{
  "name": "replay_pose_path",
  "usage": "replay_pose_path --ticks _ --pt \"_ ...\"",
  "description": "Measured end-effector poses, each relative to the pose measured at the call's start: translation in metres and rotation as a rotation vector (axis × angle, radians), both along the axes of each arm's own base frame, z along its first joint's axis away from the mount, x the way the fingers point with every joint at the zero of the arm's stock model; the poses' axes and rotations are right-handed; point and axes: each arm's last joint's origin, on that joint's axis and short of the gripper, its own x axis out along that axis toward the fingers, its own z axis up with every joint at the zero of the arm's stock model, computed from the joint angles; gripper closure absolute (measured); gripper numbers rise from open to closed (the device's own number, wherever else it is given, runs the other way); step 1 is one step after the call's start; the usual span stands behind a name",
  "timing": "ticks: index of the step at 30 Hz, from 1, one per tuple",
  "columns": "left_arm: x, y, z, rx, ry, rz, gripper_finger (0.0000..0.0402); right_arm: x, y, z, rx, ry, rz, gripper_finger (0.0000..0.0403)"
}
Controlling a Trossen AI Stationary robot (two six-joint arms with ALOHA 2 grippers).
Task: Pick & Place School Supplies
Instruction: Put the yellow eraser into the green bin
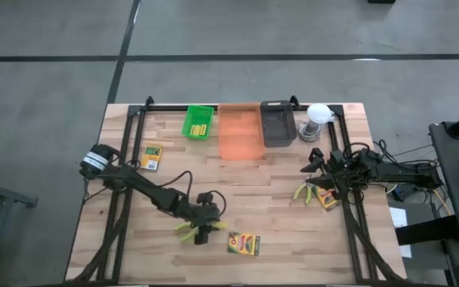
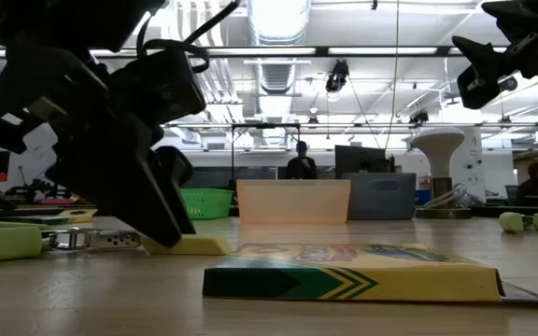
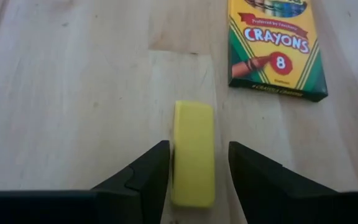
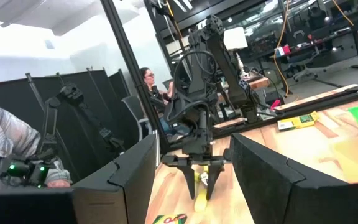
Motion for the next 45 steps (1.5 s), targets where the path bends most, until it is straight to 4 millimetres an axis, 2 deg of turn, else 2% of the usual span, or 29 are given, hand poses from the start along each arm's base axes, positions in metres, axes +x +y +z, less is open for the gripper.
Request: replay_pose_path --ticks 6,23,36,45 --pt "0.003 -0.001 -0.004 0.002 -0.002 -0.004 0.0234 0.0 0.0 0.0 0.0 0.002 0.001 0.0202" --pt "0.001 -0.001 -0.007 -0.008 0.024 0.034 0.0304 0.0 0.0 0.0 0.0 0.001 0.001 0.0202" --pt "0.001 -0.001 -0.005 -0.025 0.015 0.044 0.0309 0.0 0.0 0.0 0.0 0.001 0.001 0.0202" --pt "-0.002 0.001 0.009 -0.034 -0.008 0.053 0.031 0.0 0.0 0.0 0.0 0.001 0.0 0.0202"
